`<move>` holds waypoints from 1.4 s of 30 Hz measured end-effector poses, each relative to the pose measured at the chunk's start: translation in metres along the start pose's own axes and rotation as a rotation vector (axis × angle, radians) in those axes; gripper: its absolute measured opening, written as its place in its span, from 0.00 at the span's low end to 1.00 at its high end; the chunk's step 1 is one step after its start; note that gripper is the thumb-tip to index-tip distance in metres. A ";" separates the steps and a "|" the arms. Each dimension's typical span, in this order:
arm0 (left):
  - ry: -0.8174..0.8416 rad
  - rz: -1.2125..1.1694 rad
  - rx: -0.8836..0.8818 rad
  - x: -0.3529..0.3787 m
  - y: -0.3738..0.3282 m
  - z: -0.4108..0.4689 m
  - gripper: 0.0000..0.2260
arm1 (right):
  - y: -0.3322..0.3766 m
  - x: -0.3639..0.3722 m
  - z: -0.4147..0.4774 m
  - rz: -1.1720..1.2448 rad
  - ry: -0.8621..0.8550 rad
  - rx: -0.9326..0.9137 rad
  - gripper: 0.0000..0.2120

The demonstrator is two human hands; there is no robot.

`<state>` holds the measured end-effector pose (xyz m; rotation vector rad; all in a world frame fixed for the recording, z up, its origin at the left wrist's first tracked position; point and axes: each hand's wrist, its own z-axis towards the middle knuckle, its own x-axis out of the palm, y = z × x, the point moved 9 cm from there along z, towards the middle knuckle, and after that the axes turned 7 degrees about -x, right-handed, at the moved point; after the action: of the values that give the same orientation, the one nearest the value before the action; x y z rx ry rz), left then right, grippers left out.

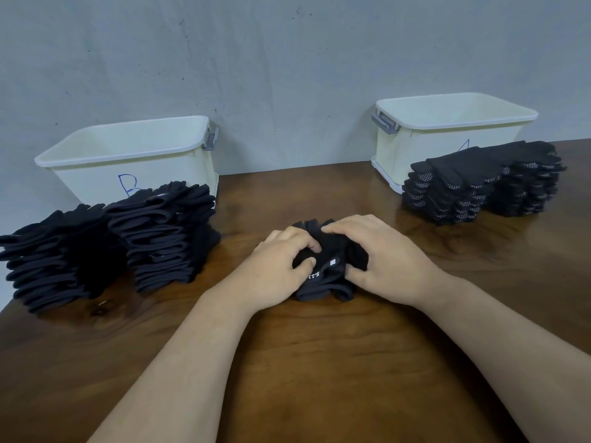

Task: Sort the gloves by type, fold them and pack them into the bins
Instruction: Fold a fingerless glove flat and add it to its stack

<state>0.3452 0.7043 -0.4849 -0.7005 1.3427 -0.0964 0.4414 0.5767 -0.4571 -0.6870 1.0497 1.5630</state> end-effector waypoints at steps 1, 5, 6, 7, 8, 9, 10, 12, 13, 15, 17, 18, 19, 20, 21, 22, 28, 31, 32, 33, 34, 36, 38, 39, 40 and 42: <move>0.001 0.014 0.006 0.000 -0.001 0.000 0.10 | 0.000 -0.001 0.000 -0.071 -0.010 0.008 0.28; -0.003 0.043 0.011 0.000 -0.002 0.000 0.11 | 0.005 -0.011 -0.004 -0.262 -0.062 -0.020 0.14; -0.003 0.051 0.012 0.001 -0.003 0.000 0.11 | 0.004 -0.014 -0.008 -0.290 -0.078 -0.028 0.13; -0.003 0.060 0.011 0.001 -0.003 0.000 0.11 | 0.000 -0.017 -0.013 -0.301 -0.094 -0.020 0.11; -0.003 0.071 0.009 0.002 -0.003 0.000 0.11 | -0.004 -0.021 -0.017 -0.297 -0.107 0.001 0.10; -0.006 0.080 0.008 0.002 -0.004 0.000 0.11 | -0.010 -0.023 -0.020 -0.290 -0.114 0.021 0.10; -0.009 0.085 0.009 0.002 -0.004 0.000 0.11 | -0.015 -0.023 -0.021 -0.287 -0.109 0.029 0.10; -0.021 0.069 0.012 0.001 -0.004 0.000 0.11 | -0.017 -0.020 -0.021 -0.307 -0.080 0.006 0.12; -0.028 0.043 0.015 0.000 -0.005 0.000 0.12 | -0.015 -0.020 -0.020 -0.320 -0.077 -0.012 0.14; -0.073 -0.060 -0.004 -0.007 -0.006 0.001 0.12 | -0.016 -0.027 -0.018 -0.286 -0.126 0.029 0.17; -0.190 -0.190 -0.097 -0.026 0.005 0.001 0.10 | -0.009 -0.037 -0.015 -0.132 -0.223 0.080 0.18; -0.245 -0.230 -0.165 -0.035 0.013 0.000 0.09 | 0.000 -0.037 -0.012 -0.013 -0.244 0.071 0.19; -0.274 -0.243 -0.233 -0.041 0.022 -0.001 0.08 | 0.011 -0.031 -0.007 0.103 -0.214 0.041 0.19; -0.271 -0.239 -0.281 -0.043 0.030 -0.002 0.08 | 0.022 -0.021 -0.003 0.169 -0.137 0.012 0.18; -0.247 -0.235 -0.300 -0.042 0.035 -0.003 0.09 | 0.030 -0.009 -0.002 0.174 -0.045 -0.004 0.18; -0.211 -0.236 -0.300 -0.039 0.037 -0.003 0.09 | 0.033 0.002 -0.003 0.144 0.044 0.003 0.19; -0.129 -0.236 -0.283 -0.030 0.037 0.000 0.13 | 0.013 0.027 -0.015 -0.013 0.340 0.067 0.26; -0.112 -0.257 -0.265 -0.029 0.040 0.001 0.17 | 0.005 0.030 -0.016 0.041 0.373 0.066 0.25; -0.100 -0.270 -0.251 -0.027 0.039 0.001 0.18 | 0.004 0.029 -0.015 0.059 0.375 0.061 0.25; -0.087 -0.281 -0.238 -0.026 0.038 0.001 0.19 | 0.002 0.029 -0.015 0.064 0.372 0.055 0.24; -0.072 -0.284 -0.227 -0.024 0.036 0.002 0.20 | -0.001 0.027 -0.014 0.058 0.367 0.052 0.23; -0.025 -0.258 -0.222 -0.019 0.035 0.002 0.23 | -0.005 0.025 -0.011 0.038 0.348 0.055 0.21; 0.011 -0.215 -0.224 -0.015 0.034 0.003 0.26 | -0.006 0.021 -0.008 0.023 0.312 0.055 0.21; 0.016 -0.198 -0.222 -0.014 0.034 0.004 0.27 | -0.006 0.019 -0.007 0.008 0.288 0.051 0.21; 0.015 -0.187 -0.220 -0.013 0.035 0.004 0.28 | -0.006 0.017 -0.006 -0.011 0.262 0.046 0.22; 0.010 -0.175 -0.223 -0.013 0.035 0.003 0.28 | -0.004 0.011 -0.006 -0.048 0.214 0.038 0.23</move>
<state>0.3336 0.7391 -0.4916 -1.0074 1.3120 -0.0908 0.4414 0.5765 -0.4703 -0.8618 1.2085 1.4474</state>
